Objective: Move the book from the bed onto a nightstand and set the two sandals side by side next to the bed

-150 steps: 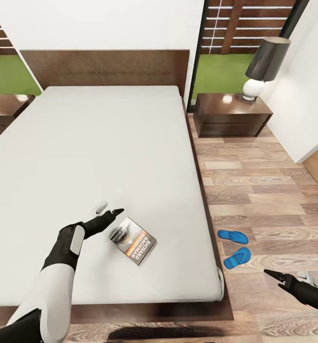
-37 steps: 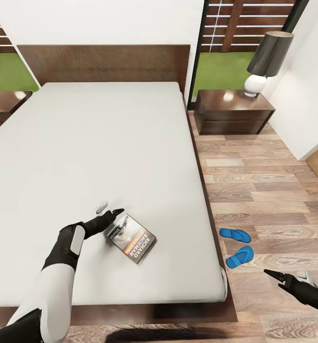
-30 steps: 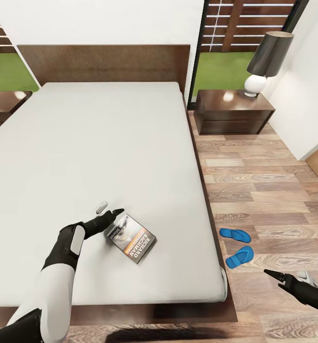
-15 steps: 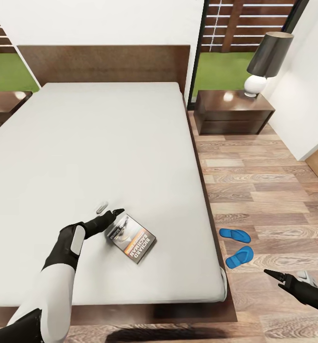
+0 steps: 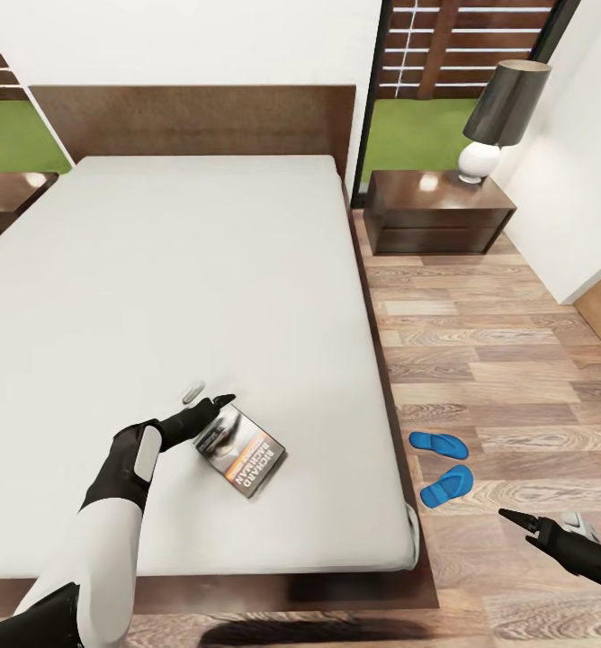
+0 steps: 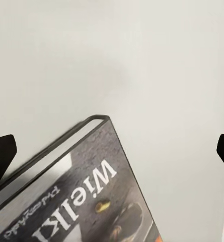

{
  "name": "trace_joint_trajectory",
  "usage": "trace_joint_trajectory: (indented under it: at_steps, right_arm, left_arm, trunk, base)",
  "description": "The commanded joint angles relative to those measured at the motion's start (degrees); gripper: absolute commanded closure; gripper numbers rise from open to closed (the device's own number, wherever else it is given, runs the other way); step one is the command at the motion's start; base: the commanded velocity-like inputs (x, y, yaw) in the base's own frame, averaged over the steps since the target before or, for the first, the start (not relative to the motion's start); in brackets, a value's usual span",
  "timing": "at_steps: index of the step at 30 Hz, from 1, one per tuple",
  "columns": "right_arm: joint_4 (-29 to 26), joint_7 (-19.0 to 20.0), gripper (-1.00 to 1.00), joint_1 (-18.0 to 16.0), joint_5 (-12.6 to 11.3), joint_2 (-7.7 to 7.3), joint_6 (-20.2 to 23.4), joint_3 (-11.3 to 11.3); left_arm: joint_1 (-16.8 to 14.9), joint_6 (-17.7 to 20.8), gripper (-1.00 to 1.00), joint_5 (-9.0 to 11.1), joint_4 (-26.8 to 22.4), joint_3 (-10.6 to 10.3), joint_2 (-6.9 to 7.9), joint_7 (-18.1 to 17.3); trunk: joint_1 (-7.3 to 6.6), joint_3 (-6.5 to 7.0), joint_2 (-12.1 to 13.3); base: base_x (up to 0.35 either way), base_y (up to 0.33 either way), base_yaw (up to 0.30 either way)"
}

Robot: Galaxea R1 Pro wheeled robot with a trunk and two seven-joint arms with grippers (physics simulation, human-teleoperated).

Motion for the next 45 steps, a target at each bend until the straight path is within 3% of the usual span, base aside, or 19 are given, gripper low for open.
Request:
trace_joint_trajectory:
  at_steps: [1, 45]
  right_arm:
    - [0.0, 0.1, -1.0, 0.0, -0.2, 0.0, 0.4, -0.1]
    - [0.0, 0.1, -1.0, 0.0, -0.2, 0.0, 0.4, -0.1]
  left_arm:
    - [0.0, 0.4, -1.0, 0.1, 0.0, 0.3, -0.07, -0.1]
    - [0.0, 0.3, -1.0, 0.1, 1.5, 0.2, -0.07, -0.1]
  trunk:
    - [0.0, -0.03, 0.0]
    - [0.0, -0.03, 0.0]
  base:
    - [0.0, -0.024, 0.0]
    - [-0.022, -0.017, 0.0]
